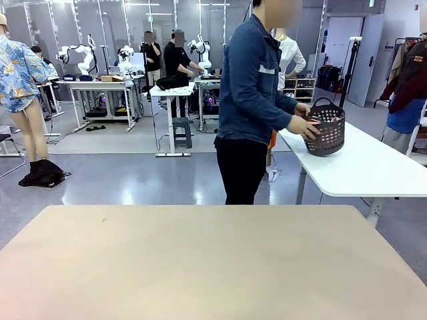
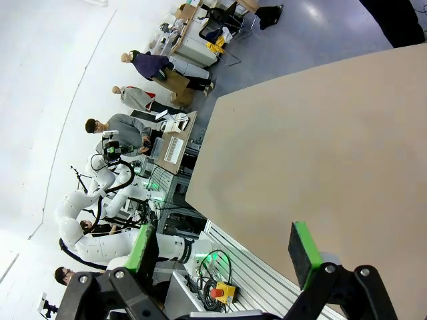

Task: Fold the towel.
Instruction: Grab the top end of the 100 cm Hotel Towel extended by the human.

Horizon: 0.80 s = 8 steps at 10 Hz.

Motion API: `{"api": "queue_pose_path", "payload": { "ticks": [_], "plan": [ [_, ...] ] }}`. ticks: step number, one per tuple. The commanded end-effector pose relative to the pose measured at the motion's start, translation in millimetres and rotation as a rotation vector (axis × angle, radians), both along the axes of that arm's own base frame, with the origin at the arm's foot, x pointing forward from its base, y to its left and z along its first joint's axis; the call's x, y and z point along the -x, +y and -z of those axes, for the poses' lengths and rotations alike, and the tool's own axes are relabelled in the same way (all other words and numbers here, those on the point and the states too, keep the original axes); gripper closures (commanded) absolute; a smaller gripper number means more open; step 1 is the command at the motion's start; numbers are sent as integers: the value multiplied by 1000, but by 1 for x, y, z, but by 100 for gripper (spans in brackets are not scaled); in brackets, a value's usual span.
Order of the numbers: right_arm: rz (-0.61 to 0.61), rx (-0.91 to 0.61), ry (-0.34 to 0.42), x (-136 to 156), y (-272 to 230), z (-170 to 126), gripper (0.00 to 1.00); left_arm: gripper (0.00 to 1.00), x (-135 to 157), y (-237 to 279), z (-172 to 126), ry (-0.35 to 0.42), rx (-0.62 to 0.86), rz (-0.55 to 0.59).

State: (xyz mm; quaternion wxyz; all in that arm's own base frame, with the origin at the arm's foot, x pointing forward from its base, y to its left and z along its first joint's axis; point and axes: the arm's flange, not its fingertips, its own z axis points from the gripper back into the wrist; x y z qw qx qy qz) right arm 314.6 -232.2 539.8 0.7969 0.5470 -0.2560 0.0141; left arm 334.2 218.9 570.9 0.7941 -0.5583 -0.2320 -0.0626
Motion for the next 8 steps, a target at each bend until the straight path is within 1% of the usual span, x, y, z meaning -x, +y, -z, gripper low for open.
{"api": "queue_pose_path", "payload": {
  "ticks": [1, 8],
  "plan": [
    [-6, -10, -22, 0, -1, -2, 0, 0, 0, 0, 0, -15, 4, 12],
    [-6, -10, -22, 0, -1, -2, 0, 0, 0, 0, 0, -15, 4, 12]
  ]
}}
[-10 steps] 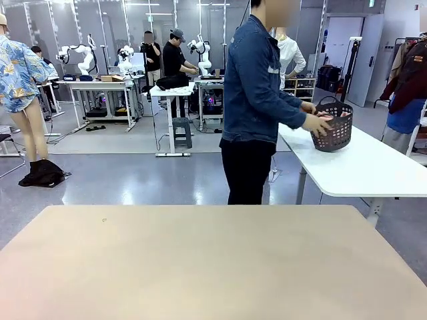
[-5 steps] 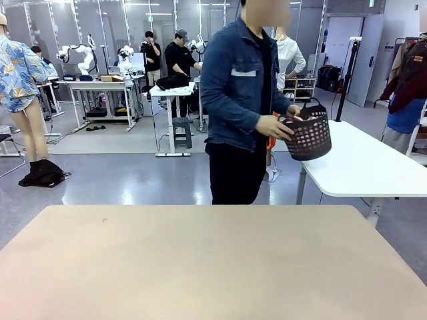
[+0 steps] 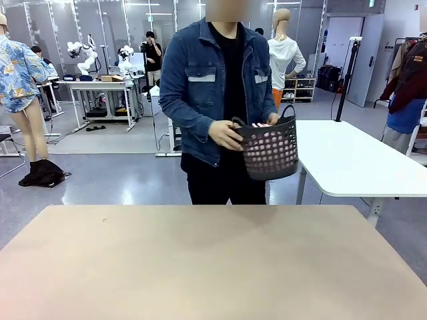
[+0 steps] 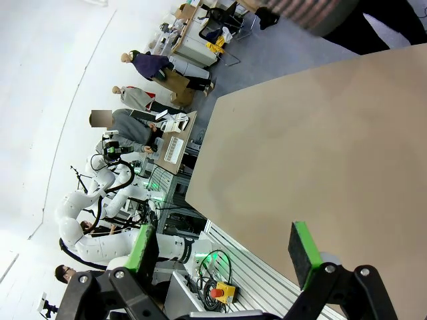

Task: Fold the towel.
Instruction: Grab the top end of the 100 cm Hotel Towel extended by the human.

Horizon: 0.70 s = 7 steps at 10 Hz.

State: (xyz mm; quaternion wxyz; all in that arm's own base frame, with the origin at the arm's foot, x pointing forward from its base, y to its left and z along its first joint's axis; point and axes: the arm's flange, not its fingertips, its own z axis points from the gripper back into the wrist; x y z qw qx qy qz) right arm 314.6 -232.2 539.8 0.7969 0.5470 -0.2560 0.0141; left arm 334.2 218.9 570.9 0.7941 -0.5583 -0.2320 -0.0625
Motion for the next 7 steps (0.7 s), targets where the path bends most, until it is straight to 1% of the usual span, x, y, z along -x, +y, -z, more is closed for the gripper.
{"api": "queue_pose_path", "payload": {
  "ticks": [1, 7],
  "plan": [
    [-6, -10, -22, 0, -1, -2, 0, 0, 0, 0, 0, -15, 4, 12],
    [-6, -10, -22, 0, -1, -2, 0, 0, 0, 0, 0, -15, 4, 12]
  ]
}}
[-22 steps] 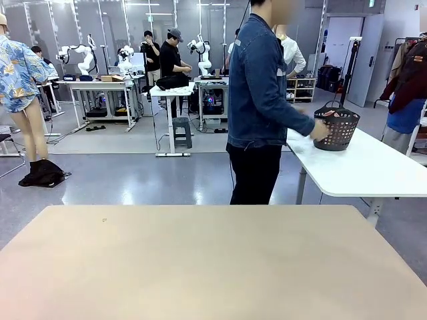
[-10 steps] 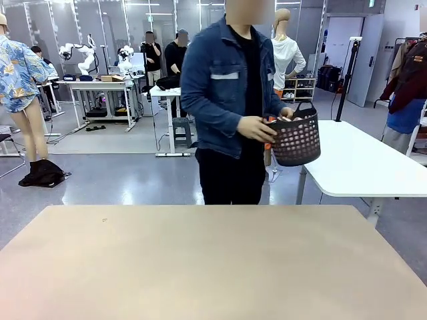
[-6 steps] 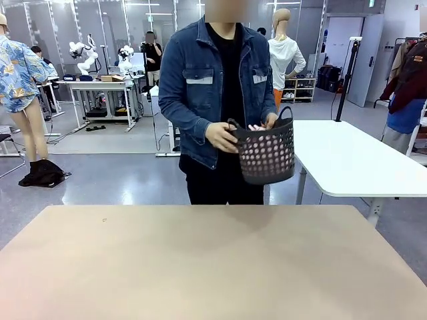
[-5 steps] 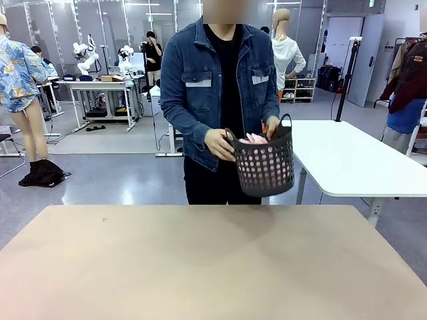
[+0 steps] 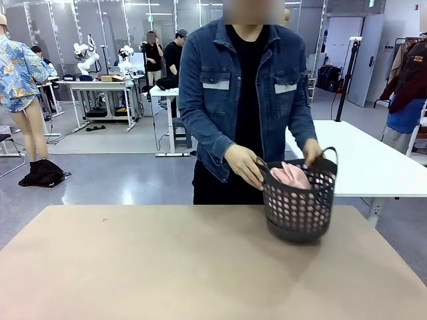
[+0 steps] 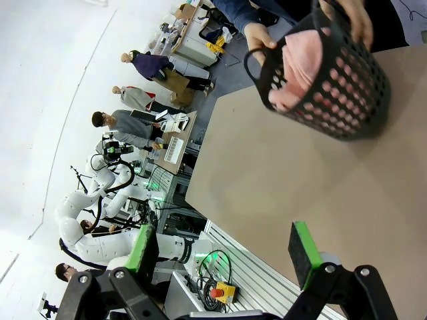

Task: Fold the towel.
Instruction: Grab the top end of the 100 cm Hotel Towel extended by the human.

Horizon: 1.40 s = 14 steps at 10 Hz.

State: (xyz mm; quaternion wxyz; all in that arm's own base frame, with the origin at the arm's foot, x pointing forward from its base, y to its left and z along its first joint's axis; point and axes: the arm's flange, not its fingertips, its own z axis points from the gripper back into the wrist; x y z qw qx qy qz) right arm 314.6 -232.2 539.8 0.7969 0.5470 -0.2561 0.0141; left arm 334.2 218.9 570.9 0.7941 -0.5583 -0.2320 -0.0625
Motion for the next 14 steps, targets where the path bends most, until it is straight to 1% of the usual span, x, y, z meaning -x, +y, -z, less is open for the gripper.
{"api": "queue_pose_path", "payload": {
  "ticks": [1, 14],
  "plan": [
    [-6, -10, -22, 0, -1, -2, 0, 0, 0, 0, 0, -15, 4, 12],
    [-6, -10, -22, 0, -1, -2, 0, 0, 0, 0, 0, -15, 4, 12]
  ]
}}
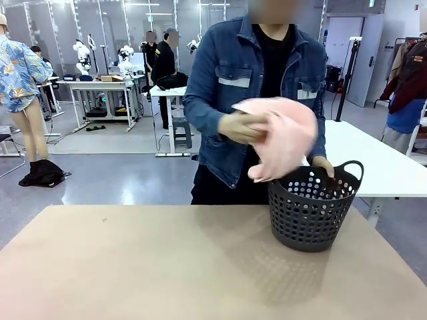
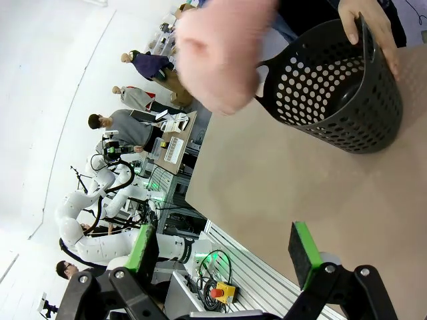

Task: Fold the towel.
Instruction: Grab the top end of the 100 cm Hotel Towel extended by the human.

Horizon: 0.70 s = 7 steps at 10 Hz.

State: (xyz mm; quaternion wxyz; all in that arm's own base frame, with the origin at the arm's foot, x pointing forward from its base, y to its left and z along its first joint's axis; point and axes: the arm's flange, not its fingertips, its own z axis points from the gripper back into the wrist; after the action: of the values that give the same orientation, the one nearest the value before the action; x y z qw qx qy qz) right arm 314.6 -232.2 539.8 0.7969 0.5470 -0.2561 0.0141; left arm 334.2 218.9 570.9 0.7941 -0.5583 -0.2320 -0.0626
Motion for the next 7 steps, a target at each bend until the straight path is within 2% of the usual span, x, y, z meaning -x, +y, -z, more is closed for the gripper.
{"api": "queue_pose_path", "payload": {
  "ticks": [1, 7],
  "plan": [
    [-6, -10, -22, 0, -1, -2, 0, 0, 0, 0, 0, -15, 4, 12],
    [-6, -10, -22, 0, -1, -2, 0, 0, 0, 0, 0, -15, 4, 12]
  ]
}}
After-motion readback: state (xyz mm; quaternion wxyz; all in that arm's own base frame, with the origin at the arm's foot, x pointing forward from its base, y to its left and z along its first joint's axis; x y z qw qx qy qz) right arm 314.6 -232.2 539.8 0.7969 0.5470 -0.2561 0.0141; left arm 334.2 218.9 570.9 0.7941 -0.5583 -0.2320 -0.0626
